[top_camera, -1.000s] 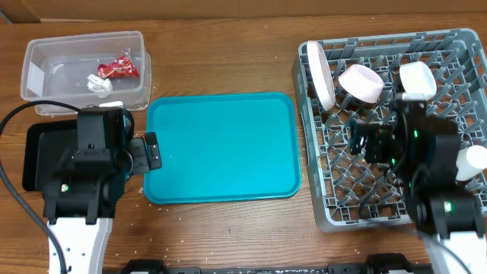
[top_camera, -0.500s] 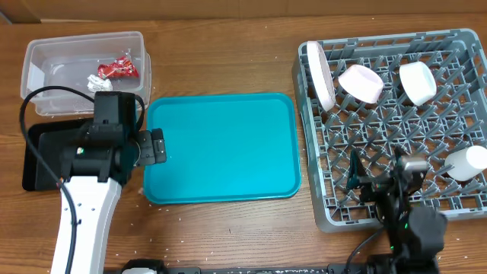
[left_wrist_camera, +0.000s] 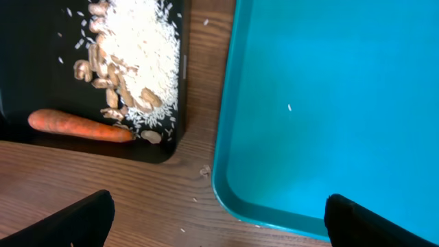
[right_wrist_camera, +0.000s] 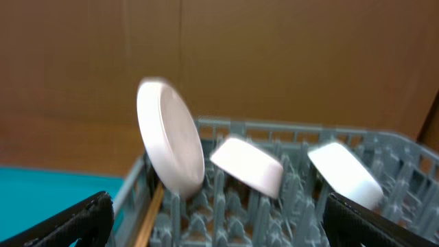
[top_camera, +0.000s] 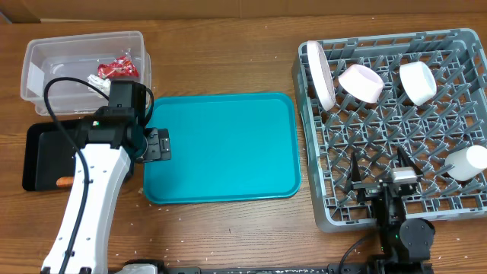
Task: Sort waste into correct bins and load items into the dishwasher
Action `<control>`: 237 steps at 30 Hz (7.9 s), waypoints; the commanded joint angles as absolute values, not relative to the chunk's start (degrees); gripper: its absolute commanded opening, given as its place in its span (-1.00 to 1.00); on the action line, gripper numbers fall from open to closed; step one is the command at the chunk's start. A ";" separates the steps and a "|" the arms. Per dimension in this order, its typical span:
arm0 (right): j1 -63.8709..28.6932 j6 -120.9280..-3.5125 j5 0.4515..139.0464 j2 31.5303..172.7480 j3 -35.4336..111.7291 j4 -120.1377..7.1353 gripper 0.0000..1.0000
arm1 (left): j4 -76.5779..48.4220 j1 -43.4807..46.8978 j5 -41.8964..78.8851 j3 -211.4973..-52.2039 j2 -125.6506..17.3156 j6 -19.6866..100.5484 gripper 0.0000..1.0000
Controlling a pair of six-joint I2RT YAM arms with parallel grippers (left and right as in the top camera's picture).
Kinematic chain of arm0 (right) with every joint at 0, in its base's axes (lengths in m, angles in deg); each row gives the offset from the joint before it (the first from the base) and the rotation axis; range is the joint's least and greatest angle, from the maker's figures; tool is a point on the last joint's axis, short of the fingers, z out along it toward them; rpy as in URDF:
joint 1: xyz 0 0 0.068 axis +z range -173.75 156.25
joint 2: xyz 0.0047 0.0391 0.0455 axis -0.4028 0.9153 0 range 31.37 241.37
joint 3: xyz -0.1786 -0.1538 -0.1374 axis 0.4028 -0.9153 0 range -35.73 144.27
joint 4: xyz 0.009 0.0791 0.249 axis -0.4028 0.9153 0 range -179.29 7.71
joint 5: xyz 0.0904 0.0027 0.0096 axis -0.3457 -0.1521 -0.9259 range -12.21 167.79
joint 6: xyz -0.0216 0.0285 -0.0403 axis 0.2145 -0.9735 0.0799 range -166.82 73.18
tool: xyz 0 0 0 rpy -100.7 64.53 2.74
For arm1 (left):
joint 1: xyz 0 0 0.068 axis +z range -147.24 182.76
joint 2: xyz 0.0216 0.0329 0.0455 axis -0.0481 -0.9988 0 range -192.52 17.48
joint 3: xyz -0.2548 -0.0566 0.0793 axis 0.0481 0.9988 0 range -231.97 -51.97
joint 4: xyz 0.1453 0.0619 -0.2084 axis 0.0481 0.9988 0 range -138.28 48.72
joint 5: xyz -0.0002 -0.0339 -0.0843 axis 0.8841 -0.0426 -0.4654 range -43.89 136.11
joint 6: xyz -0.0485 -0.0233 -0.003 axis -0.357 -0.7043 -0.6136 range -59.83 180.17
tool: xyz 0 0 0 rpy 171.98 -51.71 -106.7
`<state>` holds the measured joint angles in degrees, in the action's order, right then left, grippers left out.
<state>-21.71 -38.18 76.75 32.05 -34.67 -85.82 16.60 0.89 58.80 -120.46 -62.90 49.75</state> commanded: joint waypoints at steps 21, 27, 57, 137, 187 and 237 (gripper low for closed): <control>-22.21 -36.74 77.74 31.53 -35.26 -84.45 1.00 | 16.12 0.95 59.41 -120.33 -68.71 48.99 1.00; -22.21 -36.74 77.74 31.53 -35.26 -84.45 1.00 | 16.12 0.95 59.41 -120.33 -68.71 48.99 1.00; -22.21 -36.74 77.74 31.53 -35.26 -84.45 1.00 | 15.55 0.95 49.42 -120.18 -55.29 47.72 0.99; -22.21 -36.74 77.74 31.53 -35.26 -84.47 1.00 | -43.88 5.04 45.01 -52.25 17.23 61.91 0.99; -22.21 -36.74 77.74 31.53 -35.26 -84.47 1.00 | -43.86 5.04 45.01 -52.25 17.23 61.91 1.00; -22.21 -36.74 77.74 31.53 -35.26 -84.45 1.00 | -43.88 5.04 45.01 -52.25 17.23 61.91 1.00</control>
